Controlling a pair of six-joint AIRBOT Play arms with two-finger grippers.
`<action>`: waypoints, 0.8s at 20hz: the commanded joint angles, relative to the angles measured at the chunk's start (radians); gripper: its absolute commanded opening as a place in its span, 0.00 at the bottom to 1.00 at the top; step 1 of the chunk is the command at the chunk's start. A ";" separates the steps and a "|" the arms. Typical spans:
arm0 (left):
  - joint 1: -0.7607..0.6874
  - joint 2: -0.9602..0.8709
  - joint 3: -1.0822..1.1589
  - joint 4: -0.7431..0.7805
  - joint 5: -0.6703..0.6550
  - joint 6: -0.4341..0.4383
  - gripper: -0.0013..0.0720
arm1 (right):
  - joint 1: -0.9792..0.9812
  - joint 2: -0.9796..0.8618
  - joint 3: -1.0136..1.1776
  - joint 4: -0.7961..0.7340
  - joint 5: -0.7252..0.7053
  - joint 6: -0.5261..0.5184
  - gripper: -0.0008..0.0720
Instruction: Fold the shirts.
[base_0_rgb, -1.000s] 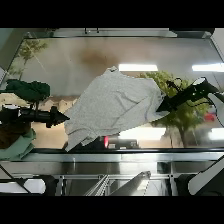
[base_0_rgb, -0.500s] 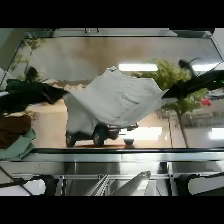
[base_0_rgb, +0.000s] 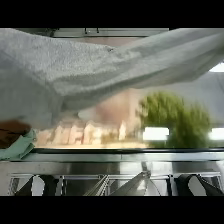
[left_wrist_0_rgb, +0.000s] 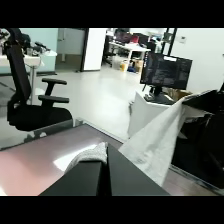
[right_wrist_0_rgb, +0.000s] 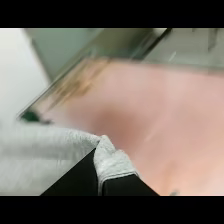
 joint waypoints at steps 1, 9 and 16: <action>-0.033 0.010 0.093 0.100 0.109 -0.144 0.03 | -0.085 0.134 0.042 -0.093 -0.127 0.060 0.03; -0.163 -0.282 -0.135 0.460 0.036 -0.199 0.03 | 0.185 -0.166 -0.168 -0.268 -0.177 0.167 0.02; -0.441 -0.741 -0.244 0.642 0.340 -0.028 0.03 | 0.361 -0.647 -0.291 -0.313 -0.433 0.036 0.02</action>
